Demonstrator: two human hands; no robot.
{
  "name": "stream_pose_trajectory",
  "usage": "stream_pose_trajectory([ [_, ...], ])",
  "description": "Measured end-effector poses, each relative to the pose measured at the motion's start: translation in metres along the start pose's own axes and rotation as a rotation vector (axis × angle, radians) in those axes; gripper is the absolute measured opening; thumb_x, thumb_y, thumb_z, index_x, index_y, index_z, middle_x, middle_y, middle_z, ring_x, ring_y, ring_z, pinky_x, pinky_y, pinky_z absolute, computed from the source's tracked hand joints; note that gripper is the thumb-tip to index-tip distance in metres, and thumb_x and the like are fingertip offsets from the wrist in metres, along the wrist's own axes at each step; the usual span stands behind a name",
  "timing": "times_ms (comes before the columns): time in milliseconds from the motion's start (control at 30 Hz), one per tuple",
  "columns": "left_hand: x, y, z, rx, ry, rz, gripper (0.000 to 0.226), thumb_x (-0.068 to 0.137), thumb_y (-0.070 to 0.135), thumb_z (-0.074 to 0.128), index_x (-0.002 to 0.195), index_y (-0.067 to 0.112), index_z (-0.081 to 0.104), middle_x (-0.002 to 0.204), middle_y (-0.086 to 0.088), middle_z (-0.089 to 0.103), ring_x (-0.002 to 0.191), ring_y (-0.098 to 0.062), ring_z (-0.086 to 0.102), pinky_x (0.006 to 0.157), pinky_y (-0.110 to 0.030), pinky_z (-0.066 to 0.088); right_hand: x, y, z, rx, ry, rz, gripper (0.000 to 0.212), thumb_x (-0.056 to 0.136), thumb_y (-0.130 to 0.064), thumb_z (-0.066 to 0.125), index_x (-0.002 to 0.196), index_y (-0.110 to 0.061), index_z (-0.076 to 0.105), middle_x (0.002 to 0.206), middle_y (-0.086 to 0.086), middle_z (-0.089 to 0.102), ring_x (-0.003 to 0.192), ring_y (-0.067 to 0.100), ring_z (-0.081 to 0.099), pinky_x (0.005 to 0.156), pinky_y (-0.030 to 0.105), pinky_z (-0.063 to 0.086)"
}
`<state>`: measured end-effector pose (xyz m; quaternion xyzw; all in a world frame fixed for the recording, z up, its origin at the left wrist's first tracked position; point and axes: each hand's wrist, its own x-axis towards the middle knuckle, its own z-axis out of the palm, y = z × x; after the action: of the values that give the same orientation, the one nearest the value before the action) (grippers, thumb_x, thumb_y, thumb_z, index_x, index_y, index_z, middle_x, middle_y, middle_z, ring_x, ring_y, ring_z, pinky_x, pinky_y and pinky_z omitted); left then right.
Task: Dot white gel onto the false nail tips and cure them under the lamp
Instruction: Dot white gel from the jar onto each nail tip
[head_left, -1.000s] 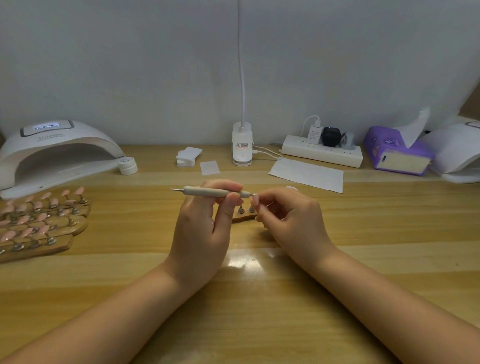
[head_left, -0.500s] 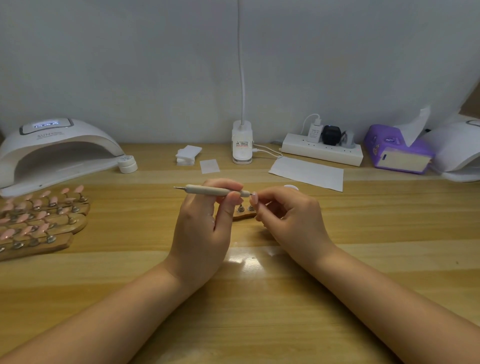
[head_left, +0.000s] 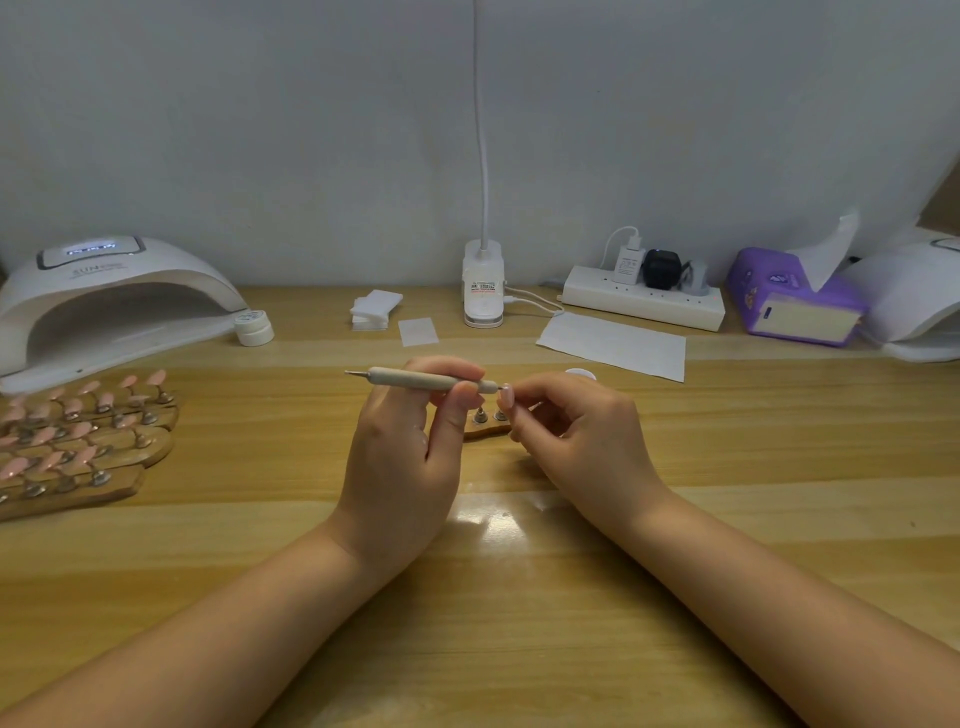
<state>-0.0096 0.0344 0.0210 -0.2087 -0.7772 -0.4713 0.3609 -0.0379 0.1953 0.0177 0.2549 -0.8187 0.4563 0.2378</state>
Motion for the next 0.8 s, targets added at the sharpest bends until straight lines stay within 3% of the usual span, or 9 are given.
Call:
stream_pose_trajectory([
  [233,0.0002,-0.0003,-0.0003,-0.009,-0.001,0.004,0.012,0.096,0.031,0.046,0.105,0.034,0.052,0.094,0.002,0.066,0.088,-0.02,0.066,0.074,-0.046,0.054,-0.0001,-0.001,-0.0008,0.0,-0.01,0.002,0.009,0.088,-0.01,0.068,0.095,-0.009,0.073,0.082,-0.003,0.069,0.07,0.012,0.065,0.067,0.034,0.054],
  [500,0.0013,-0.0005,-0.0008,-0.041,0.033,0.027,0.013,0.097,0.025,0.045,0.105,0.021,0.054,0.093,0.004,0.064,0.086,-0.008,0.064,0.077,-0.018,0.049,0.0001,-0.0017,0.0003,-0.002,0.024,-0.025,0.008,0.088,-0.008,0.068,0.092,-0.009,0.074,0.08,-0.004,0.07,0.068,0.01,0.063,0.064,0.033,0.054],
  [800,0.0002,0.0014,-0.0009,-0.054,0.028,0.007,0.014,0.096,0.025,0.045,0.104,0.02,0.055,0.094,0.003,0.064,0.085,-0.013,0.065,0.076,-0.028,0.052,-0.0004,-0.0021,0.0001,-0.029,0.056,-0.052,0.008,0.085,-0.005,0.07,0.089,-0.009,0.074,0.079,-0.008,0.067,0.066,0.008,0.061,0.062,0.024,0.052],
])
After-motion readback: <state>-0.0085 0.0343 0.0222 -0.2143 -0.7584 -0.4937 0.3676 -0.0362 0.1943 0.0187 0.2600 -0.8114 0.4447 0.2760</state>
